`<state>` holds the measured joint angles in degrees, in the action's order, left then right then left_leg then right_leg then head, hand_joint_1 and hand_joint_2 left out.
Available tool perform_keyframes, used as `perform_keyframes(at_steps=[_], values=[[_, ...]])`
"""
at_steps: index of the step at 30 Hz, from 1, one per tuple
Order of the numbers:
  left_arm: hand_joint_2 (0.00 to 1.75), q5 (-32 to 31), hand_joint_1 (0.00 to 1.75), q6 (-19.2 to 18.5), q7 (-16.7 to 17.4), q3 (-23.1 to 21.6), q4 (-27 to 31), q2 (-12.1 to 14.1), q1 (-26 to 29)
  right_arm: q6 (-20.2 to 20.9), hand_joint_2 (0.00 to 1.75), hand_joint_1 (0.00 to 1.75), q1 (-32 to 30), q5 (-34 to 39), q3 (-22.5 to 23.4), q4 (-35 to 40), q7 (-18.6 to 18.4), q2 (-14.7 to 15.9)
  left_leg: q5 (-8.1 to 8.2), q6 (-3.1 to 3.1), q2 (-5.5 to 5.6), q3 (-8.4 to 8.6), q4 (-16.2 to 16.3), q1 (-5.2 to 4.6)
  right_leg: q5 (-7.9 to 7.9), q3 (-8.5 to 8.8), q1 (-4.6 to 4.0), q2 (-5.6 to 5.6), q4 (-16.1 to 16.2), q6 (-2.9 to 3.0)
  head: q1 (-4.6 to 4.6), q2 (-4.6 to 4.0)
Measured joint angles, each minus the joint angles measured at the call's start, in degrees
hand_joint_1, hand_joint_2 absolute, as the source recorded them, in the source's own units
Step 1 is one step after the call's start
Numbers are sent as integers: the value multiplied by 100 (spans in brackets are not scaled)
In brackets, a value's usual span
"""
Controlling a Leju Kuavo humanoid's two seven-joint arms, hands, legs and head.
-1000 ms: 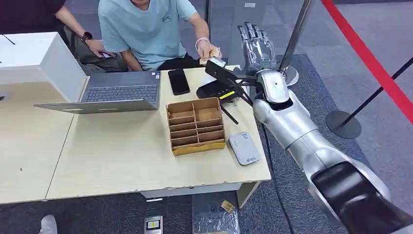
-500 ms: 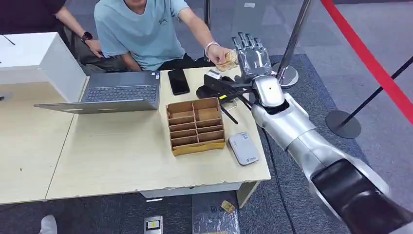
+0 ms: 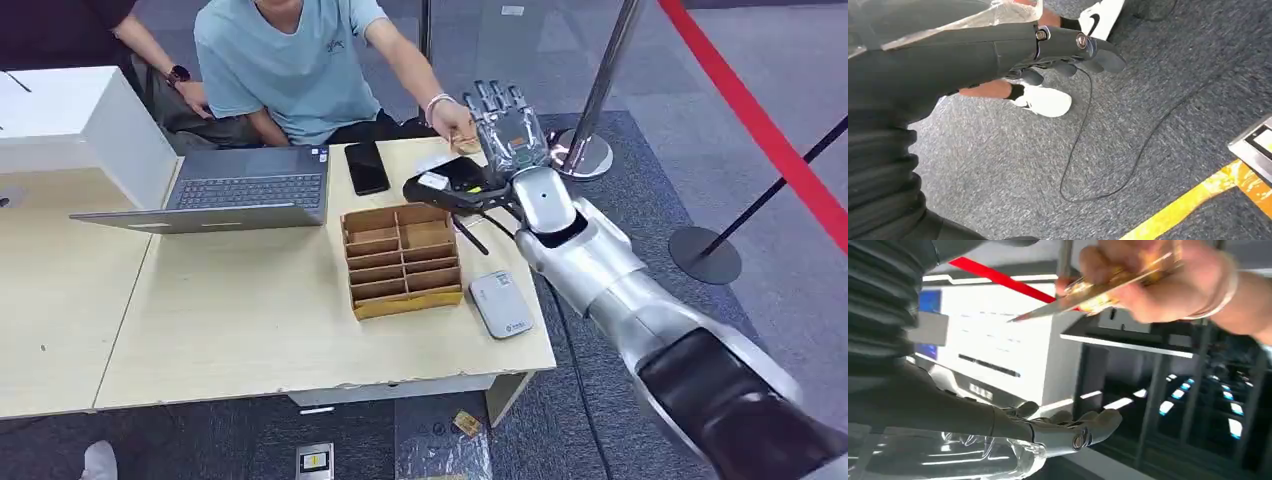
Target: Pass the card to the sensor for recognition and then transmit it.
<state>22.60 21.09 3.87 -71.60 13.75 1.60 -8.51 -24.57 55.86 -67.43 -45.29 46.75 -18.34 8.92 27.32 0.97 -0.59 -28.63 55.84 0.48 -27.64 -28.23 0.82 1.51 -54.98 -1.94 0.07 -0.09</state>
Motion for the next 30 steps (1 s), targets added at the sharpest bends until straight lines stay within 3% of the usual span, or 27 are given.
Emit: perform_keyframes(at_steps=[1, 2, 7, 13, 20, 30], values=[[175, -4, 0, 11, -22, -2, 0, 0, -11, -92, 175, 154, -31, -44, -31, -57, 28, -59, 0, 0, -1, 1, 0, 0, 0, 0, 0, 0, 0, 0, 2, 0], [175, -15, 0, 9, -31, -2, 0, 0, -29, -207, 175, 175, -61, -24, -57, -105, 95, -115, 0, 0, -1, 1, 0, 0, 0, 0, 0, 0, 0, 0, -2, 0], [175, -50, 0, -5, 0, 0, 0, -4, -25, -878, 175, 175, -212, 459, -35, -221, 509, -363, 0, 0, -4, 3, 0, 1, 0, 0, -2, -4, -1, 0, 0, 0], [175, -68, 0, 11, -9, 0, 0, -4, 22, -1053, 175, 175, -380, 1198, 116, -238, 800, -592, 0, 0, -7, 1, 0, 1, 0, 0, -2, -4, 0, 0, 2, 0], [175, -125, 0, 26, -44, 0, 0, -4, -16, -1143, 175, 175, -392, 1386, 223, -229, 905, -787, 0, 0, -7, 2, 1, 1, 0, 0, -2, -3, 0, 0, 0, 0], [175, -144, 0, 26, -46, 0, 0, -4, -34, -1149, 175, 175, -437, 1489, 288, -221, 931, -828, 0, 0, -8, 3, 1, 1, 0, 0, -2, -4, 0, 1, 0, 0]])
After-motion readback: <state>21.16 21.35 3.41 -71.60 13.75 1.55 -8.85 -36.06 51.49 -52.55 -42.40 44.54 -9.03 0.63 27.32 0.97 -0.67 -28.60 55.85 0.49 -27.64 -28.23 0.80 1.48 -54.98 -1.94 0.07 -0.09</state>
